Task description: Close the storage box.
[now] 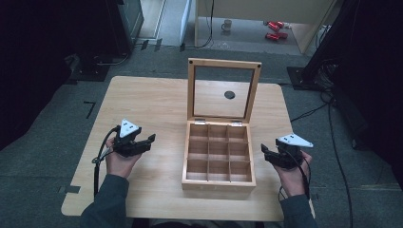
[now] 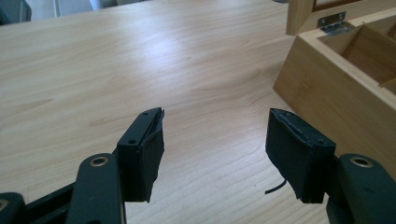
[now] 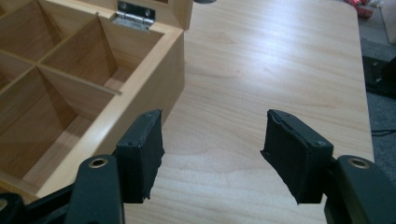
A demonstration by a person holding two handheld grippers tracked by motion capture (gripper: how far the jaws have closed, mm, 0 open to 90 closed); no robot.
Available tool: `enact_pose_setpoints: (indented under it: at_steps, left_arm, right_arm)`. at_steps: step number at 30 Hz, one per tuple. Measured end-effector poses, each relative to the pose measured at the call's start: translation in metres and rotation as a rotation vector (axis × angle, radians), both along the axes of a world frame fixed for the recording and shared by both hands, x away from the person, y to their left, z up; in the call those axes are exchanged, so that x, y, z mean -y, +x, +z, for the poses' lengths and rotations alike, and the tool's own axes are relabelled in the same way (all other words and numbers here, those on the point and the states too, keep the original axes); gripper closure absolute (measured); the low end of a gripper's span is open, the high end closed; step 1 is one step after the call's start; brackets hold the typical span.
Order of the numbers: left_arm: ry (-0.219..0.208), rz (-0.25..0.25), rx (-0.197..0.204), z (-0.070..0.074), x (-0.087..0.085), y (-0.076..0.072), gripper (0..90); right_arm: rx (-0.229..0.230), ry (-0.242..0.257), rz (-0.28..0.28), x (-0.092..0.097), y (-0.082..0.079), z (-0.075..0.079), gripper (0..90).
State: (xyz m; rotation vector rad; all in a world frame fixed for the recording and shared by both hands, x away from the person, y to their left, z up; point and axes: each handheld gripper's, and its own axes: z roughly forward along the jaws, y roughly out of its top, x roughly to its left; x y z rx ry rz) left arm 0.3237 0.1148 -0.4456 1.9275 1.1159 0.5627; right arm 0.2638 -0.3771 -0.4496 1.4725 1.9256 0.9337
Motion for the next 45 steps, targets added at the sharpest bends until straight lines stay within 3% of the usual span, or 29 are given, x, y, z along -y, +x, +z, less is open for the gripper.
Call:
enact_pose_setpoints:
  at_steps: [15, 38, 45]
  left_arm:
    - [-0.011, -0.048, 0.036, 0.029, 0.022, 0.013, 37.2]
    - [0.002, -0.094, 0.063, 0.052, 0.054, 0.033, 37.6]
    - [-0.014, -0.106, 0.077, 0.059, 0.064, 0.038, 37.5]
  right_arm:
    - [0.043, -0.023, 0.028, -0.010, 0.018, 0.028, 41.1]
    - [0.080, -0.050, 0.047, -0.025, 0.040, 0.050, 41.9]
    - [0.097, -0.048, 0.053, -0.030, 0.047, 0.059, 42.0]
